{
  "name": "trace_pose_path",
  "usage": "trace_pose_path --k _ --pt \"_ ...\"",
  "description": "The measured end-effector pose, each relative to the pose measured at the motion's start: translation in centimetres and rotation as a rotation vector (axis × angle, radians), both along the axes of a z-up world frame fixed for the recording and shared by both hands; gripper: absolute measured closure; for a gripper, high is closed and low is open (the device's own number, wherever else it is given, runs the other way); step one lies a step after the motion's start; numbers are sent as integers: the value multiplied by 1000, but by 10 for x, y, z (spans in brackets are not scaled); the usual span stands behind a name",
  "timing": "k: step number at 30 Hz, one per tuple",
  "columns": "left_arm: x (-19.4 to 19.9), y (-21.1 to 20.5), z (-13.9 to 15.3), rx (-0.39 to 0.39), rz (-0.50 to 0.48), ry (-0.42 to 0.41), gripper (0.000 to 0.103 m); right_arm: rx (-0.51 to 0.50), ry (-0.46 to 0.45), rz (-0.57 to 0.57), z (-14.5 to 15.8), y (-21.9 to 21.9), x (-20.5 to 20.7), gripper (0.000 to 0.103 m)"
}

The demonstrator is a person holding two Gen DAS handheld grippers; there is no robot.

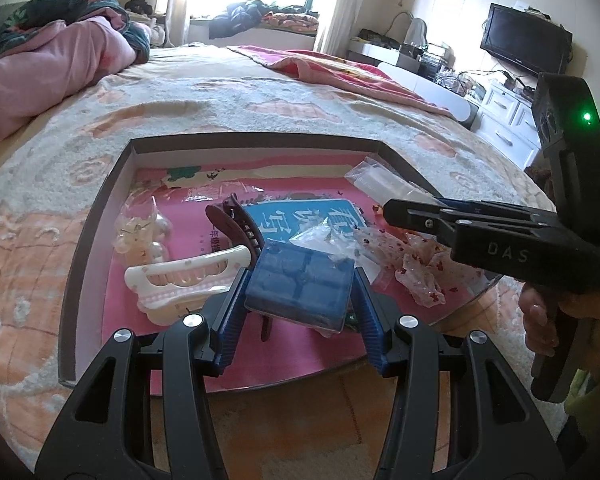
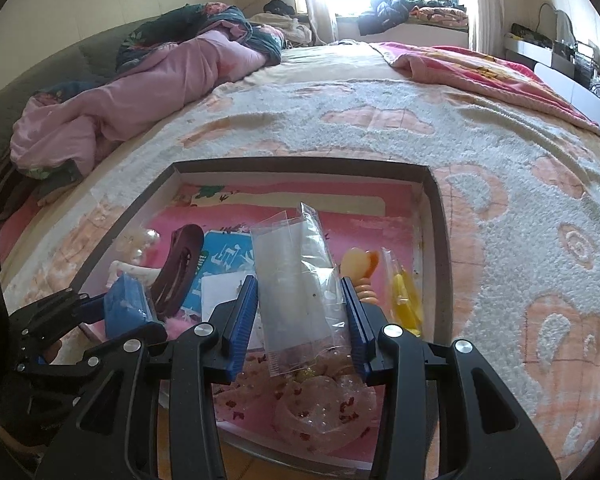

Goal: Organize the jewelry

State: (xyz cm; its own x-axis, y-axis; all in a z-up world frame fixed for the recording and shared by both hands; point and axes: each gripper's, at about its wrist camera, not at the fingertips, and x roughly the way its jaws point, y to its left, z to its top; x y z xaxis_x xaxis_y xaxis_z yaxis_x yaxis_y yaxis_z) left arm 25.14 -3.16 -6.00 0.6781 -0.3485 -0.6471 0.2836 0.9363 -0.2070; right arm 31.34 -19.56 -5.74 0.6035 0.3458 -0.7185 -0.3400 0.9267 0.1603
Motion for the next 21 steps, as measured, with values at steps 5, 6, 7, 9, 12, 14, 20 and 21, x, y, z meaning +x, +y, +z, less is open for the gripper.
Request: trace_pose_path --k 5,6,7,9,12,14,20,21 --pt "0 1 0 -6 3 4 61 11 9 10 -2 2 -1 60" --pt "0 1 0 -5 3 3 61 16 10 11 -2 1 -2 60" --pt "0 1 0 -5 4 3 61 21 11 11 -2 1 -3 61" --pt "0 2 0 -6 4 3 61 24 9 10 -1 0 -5 61" --pt "0 1 0 -5 6 1 61 31 6 5 1 -3 -9 60" --pt "1 1 1 -4 9 -1 61 36 3 1 3 -5 -13 58" --pt "-1 2 4 0 17 -8 54 59 -7 -20 9 -16 -22 54" --pt "-2 3 5 0 19 -9 53 60 -9 -23 10 -18 -23 54"
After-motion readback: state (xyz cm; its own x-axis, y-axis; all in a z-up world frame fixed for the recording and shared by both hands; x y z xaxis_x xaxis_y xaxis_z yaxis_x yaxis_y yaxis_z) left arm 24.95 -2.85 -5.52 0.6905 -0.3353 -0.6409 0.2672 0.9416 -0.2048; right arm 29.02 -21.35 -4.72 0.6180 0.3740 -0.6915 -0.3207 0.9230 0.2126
